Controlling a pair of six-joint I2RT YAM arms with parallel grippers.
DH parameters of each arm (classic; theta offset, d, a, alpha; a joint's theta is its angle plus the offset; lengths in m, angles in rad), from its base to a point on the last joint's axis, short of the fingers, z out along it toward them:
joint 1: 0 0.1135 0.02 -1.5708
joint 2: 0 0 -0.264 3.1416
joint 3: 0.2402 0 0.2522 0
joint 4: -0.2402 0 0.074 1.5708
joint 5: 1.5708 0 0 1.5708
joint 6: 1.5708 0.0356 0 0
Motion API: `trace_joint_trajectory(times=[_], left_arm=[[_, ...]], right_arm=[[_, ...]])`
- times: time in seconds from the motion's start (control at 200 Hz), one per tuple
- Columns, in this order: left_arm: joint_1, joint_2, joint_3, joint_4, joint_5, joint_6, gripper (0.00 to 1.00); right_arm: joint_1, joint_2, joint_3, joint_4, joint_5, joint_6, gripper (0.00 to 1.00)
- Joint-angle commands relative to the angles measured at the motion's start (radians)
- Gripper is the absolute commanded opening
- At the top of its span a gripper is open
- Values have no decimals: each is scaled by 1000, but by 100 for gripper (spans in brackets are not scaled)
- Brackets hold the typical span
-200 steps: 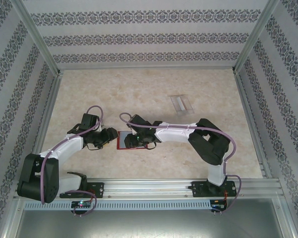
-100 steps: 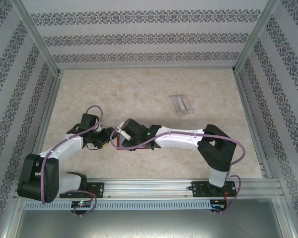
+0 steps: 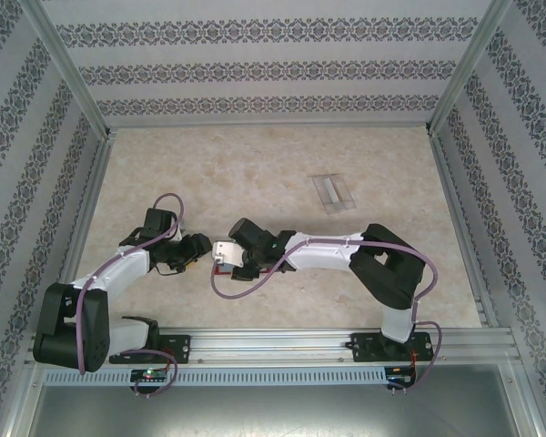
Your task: Put the credit cards into the card holder
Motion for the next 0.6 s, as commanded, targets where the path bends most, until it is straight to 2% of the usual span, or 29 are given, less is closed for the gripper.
trace_joint_trajectory(times=[0.0,0.46,0.595], left_arm=[[13,13,-12,24,24,14,63],[15,30,-16,44,31,14,62],[15,32,-18,49,35,14,63]], right_arm=[[2,30,34,6,-73,-63,50],[-10,55,59,30,16,-45,49],[-9,44,43,30,-6,-72,49]])
